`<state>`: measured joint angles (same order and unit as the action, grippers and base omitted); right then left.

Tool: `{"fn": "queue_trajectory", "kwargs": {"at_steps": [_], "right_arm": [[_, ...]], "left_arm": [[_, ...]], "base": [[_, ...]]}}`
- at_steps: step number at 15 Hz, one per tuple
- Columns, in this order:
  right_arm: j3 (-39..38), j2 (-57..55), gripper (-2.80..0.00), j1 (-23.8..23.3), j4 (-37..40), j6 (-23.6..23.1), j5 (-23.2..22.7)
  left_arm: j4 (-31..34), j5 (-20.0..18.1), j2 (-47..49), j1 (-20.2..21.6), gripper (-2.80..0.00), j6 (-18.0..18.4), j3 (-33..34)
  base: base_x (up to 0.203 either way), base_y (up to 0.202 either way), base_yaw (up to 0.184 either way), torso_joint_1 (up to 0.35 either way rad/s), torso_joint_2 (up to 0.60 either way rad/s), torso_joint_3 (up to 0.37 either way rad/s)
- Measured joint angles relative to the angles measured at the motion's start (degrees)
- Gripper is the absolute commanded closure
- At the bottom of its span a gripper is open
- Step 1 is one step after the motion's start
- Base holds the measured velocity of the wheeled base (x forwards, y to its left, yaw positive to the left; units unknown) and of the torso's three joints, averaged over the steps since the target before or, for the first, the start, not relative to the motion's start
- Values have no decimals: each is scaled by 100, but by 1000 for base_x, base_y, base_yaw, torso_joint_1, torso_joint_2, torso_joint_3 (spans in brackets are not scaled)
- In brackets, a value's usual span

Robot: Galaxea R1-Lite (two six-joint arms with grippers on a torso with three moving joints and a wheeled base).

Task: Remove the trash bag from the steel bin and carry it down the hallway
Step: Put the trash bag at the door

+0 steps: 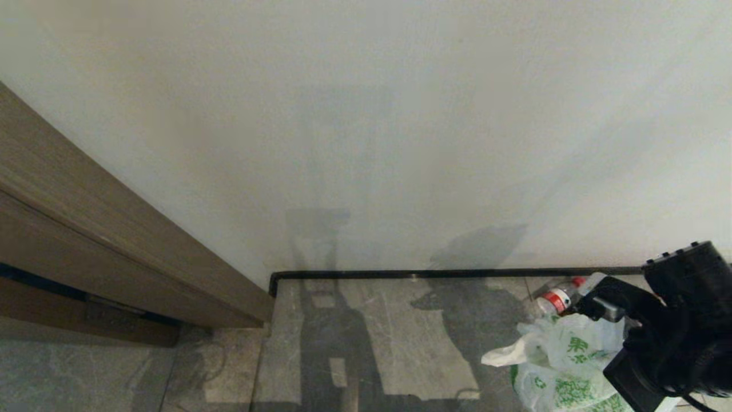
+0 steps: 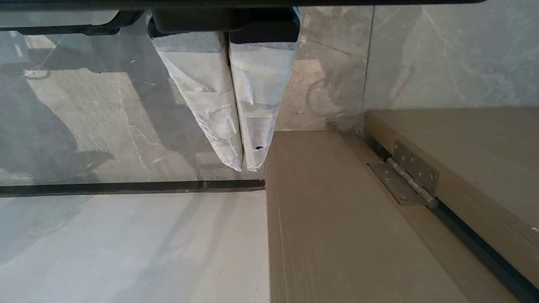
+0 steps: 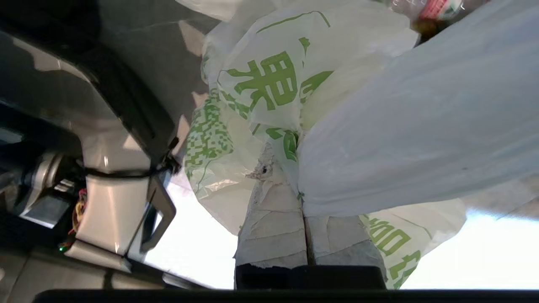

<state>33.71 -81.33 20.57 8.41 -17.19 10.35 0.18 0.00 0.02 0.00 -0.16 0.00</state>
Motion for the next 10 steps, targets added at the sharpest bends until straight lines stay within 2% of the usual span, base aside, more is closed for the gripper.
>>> {"fn": "queue_trajectory", "kwargs": {"at_steps": [4,7,10], "right_arm": [[-121,-515,0,437,-323,369,31],[-103,-1026,0,638,-1172,659,143],[-47,-1666,0,934,-2173,1154,467]], "left_arm": [[0,0,0,0,0,2,0],[0,0,0,0,0,1,0],[0,0,0,0,0,0,0]], "base": [[0,0,0,0,0,0],[0,0,0,0,0,0],[0,0,0,0,0,0]]}}
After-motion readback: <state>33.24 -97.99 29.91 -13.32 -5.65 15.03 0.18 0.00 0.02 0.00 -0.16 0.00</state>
